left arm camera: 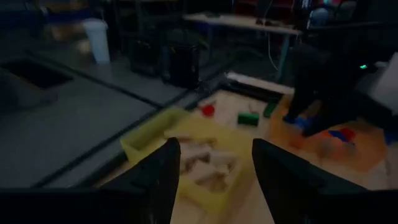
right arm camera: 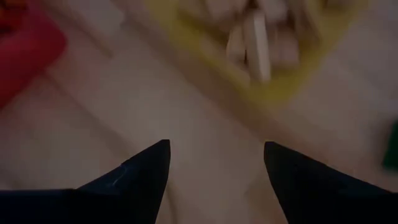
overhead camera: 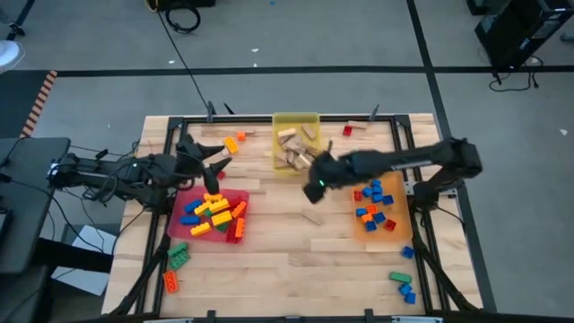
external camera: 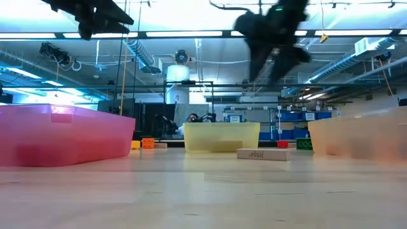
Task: Sort blocks by size
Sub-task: Put the 1 stud red game piece into the orange bin
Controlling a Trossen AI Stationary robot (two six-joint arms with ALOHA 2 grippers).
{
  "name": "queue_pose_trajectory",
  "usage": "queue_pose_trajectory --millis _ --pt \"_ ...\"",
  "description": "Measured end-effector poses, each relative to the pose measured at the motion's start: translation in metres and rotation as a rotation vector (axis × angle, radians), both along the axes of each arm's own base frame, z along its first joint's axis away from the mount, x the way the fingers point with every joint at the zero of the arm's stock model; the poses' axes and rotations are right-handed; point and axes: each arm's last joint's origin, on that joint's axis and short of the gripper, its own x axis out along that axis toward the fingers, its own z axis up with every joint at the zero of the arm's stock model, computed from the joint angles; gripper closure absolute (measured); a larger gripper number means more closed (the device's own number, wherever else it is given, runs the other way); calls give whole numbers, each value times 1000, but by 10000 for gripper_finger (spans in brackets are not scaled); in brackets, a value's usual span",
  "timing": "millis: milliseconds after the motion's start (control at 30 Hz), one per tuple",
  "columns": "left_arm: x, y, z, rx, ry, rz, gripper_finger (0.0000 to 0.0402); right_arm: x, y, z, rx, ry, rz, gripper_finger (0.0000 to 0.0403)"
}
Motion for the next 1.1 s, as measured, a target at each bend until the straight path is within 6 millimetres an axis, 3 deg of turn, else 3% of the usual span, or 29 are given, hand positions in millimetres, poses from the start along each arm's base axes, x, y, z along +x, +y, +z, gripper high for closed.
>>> queue_pose_trajectory --millis 200,400,633,800,1100 --pt "6 0 -5 -30 78 -8 193 -46 34 -16 -39 -11 -11 135" --pt "28 10 14 -43 174 73 193 -85 43 -28 -115 -107 30 133" --pt "57 25 31 -96 227 175 193 -119 25 -35 -109 -264 165 135" --pt "72 39 32 -246 286 311 193 -136 3 -37 -128 -289 239 133" --pt "81 69 -2 -602 549 469 193 -137 -29 -34 -169 -330 337 137"
